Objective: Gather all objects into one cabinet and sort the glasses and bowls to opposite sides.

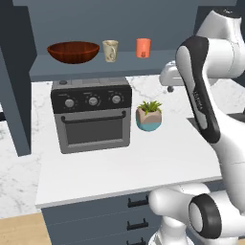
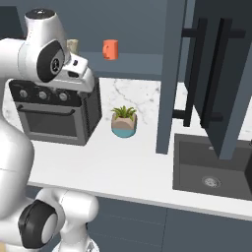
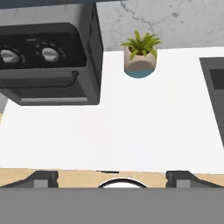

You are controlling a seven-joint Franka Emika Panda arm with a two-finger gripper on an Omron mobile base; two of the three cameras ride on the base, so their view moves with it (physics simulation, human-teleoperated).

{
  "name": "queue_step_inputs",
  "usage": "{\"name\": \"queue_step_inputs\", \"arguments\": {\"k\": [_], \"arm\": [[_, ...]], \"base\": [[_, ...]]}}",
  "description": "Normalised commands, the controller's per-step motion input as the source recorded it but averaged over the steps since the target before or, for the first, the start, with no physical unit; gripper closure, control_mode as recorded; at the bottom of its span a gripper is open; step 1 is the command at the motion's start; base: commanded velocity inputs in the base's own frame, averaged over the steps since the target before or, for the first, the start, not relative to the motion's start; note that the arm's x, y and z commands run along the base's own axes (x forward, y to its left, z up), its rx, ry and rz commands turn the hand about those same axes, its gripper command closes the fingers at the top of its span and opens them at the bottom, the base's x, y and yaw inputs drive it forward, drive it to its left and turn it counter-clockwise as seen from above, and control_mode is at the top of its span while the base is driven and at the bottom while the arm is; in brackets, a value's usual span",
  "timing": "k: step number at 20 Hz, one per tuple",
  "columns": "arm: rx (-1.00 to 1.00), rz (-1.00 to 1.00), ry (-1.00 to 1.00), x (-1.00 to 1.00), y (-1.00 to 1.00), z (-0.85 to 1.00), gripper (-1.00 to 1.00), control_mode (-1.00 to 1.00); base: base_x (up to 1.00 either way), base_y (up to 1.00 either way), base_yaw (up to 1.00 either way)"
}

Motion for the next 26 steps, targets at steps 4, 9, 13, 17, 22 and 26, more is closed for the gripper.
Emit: {"name": "queue_step_inputs", "arguments": {"k": [4, 9, 13, 17, 22, 26], "arm": [[0.0, 0.0, 0.0, -0.77, 0.0, 0.73, -1.0, -1.0], [0.01, -0.01, 0.0, -0.87, 0.0, 0.35, -1.0, -1.0], [0.04, 0.0, 0.0, -0.89, 0.0, 0.06, -1.0, -1.0], [0.06, 0.0, 0.0, -0.59, 0.0, 0.0, -1.0, -1.0], [0.04, 0.0, 0.0, -0.16, 0.0, -0.02, -1.0, -1.0], [0.01, 0.0, 0.0, 0.0, 0.0, -0.08, -1.0, 1.0]], "base": [[0.0, 0.0, 0.0], [0.0, 0.0, 0.0], [0.0, 0.0, 0.0], [0.0, 0.0, 0.0], [0.0, 0.0, 0.0], [0.0, 0.0, 0.0]]}}
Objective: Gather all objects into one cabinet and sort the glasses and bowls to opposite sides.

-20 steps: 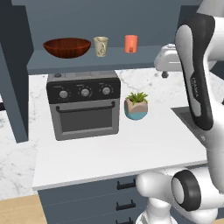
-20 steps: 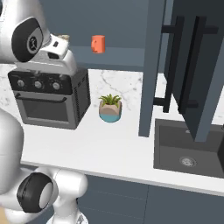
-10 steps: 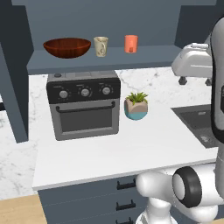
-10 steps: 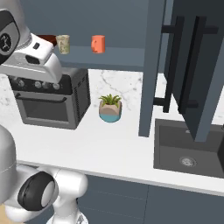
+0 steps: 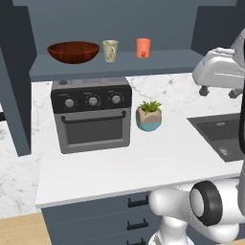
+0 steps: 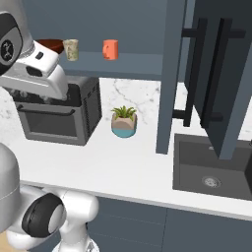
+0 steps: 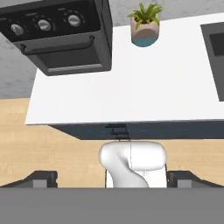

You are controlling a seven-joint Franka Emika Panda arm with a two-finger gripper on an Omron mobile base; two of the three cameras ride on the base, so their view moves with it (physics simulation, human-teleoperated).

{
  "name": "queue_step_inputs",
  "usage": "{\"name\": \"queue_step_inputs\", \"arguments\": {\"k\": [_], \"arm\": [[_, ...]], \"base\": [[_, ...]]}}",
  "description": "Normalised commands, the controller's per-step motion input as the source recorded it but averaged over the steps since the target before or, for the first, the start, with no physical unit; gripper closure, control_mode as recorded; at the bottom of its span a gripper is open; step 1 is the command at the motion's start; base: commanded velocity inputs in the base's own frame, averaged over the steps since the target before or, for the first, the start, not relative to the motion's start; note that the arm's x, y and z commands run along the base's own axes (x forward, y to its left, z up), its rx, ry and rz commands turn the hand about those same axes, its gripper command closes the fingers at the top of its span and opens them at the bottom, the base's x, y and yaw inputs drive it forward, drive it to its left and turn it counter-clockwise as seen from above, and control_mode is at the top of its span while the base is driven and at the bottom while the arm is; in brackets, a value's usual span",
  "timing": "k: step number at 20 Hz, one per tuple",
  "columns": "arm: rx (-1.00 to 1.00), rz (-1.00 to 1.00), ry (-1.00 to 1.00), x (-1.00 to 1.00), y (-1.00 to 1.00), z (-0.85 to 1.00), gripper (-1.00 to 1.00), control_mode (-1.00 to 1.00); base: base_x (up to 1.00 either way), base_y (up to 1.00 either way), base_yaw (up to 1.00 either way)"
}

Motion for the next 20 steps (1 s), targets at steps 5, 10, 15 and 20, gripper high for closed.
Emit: {"name": "queue_step_inputs", "arguments": {"k": [5, 10, 15, 20], "arm": [[0.0, 0.0, 0.0, 0.0, 0.0, 0.0, -1.0, 1.0], [0.0, 0.0, 0.0, 0.0, 0.0, 0.0, -1.0, 1.0], [0.0, 0.0, 0.0, 0.0, 0.0, 0.0, -1.0, 1.0], [0.0, 0.0, 0.0, 0.0, 0.0, 0.0, -1.0, 1.0]], "base": [[-0.1, 0.0, 0.0], [-0.38, 0.0, 0.0], [-0.44, 0.0, 0.0], [-0.47, 0.0, 0.0]]}}
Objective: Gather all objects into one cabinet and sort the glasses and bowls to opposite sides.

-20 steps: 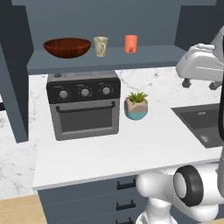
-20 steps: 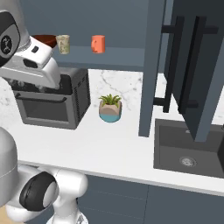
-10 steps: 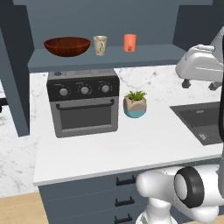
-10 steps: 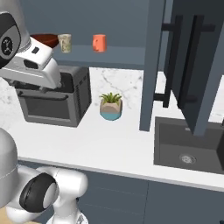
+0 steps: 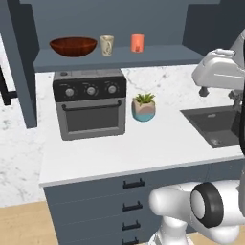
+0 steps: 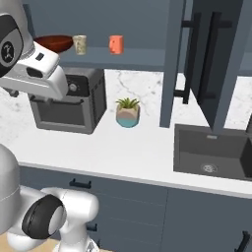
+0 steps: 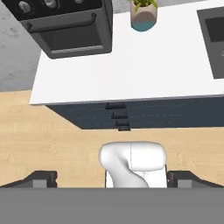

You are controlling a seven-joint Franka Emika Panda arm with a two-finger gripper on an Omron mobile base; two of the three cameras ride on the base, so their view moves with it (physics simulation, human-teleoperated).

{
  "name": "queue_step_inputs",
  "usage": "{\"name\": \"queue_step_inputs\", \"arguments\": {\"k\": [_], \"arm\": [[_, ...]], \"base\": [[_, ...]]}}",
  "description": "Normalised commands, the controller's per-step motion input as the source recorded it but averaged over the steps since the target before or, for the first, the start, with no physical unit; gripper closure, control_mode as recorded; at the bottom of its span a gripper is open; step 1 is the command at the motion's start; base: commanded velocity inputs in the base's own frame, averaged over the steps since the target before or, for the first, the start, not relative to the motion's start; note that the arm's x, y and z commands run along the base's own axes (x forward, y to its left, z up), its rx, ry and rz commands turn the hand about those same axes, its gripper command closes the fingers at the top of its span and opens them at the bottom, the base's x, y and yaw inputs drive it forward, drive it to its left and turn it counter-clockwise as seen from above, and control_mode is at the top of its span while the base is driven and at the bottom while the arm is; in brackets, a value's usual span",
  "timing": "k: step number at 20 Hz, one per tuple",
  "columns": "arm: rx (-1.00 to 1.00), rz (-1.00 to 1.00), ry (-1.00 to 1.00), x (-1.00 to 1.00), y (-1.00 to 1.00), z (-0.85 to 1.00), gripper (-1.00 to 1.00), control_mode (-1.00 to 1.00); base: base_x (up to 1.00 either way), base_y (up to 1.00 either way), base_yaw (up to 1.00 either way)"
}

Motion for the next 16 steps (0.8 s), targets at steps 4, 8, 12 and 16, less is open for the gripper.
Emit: {"name": "queue_step_inputs", "arguments": {"k": [4, 8, 12, 16], "arm": [[0.0, 0.0, 0.0, 0.0, 0.0, 0.0, -1.0, 1.0], [0.0, 0.0, 0.0, 0.0, 0.0, 0.0, -1.0, 1.0], [0.0, 0.0, 0.0, 0.0, 0.0, 0.0, -1.0, 1.0], [0.0, 0.0, 0.0, 0.0, 0.0, 0.0, -1.0, 1.0]], "base": [[-0.46, 0.0, 0.0], [-0.43, 0.0, 0.0], [-0.16, -0.34, 0.0], [-0.02, -0.85, 0.0]]}}
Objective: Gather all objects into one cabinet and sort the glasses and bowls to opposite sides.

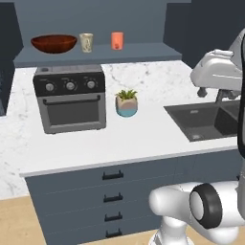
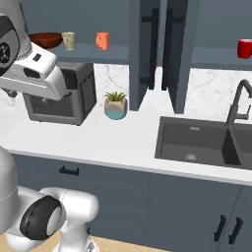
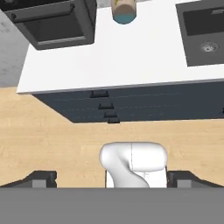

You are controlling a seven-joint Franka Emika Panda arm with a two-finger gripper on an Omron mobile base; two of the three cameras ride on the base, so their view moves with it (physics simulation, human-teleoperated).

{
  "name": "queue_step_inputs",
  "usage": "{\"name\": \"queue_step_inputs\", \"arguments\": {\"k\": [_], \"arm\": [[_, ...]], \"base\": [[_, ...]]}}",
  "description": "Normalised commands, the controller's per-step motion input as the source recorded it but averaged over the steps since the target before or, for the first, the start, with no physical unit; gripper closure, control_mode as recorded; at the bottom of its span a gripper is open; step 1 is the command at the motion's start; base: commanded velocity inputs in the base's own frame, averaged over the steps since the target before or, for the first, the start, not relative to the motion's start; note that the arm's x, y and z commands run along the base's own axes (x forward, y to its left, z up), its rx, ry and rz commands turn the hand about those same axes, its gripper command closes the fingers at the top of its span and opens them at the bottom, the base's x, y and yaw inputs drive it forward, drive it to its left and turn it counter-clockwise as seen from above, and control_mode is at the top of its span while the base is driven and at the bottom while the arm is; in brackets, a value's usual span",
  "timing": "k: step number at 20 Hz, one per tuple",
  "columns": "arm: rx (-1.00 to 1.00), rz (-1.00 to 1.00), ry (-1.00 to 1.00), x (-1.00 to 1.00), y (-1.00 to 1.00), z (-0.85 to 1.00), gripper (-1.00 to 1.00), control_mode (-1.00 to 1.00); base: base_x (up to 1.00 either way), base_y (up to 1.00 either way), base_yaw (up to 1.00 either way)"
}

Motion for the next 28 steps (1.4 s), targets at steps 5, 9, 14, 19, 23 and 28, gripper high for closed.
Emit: {"name": "queue_step_inputs", "arguments": {"k": [5, 9, 14, 19, 23, 28], "arm": [[0.0, 0.0, 0.0, 0.0, 0.0, 0.0, -1.0, 1.0], [0.0, 0.0, 0.0, 0.0, 0.0, 0.0, -1.0, 1.0], [0.0, 0.0, 0.0, 0.0, 0.0, 0.0, -1.0, 1.0], [0.0, 0.0, 0.0, 0.0, 0.0, 0.0, -1.0, 1.0], [0.0, 0.0, 0.0, 0.0, 0.0, 0.0, -1.0, 1.0], [0.0, 0.0, 0.0, 0.0, 0.0, 0.0, -1.0, 1.0]], "base": [[-0.08, -0.97, 0.0], [-0.28, -0.72, 0.01], [-0.25, -0.67, 0.02], [-0.02, -0.85, 0.01], [0.0, -0.76, 0.01], [0.17, -0.16, 0.02]]}}
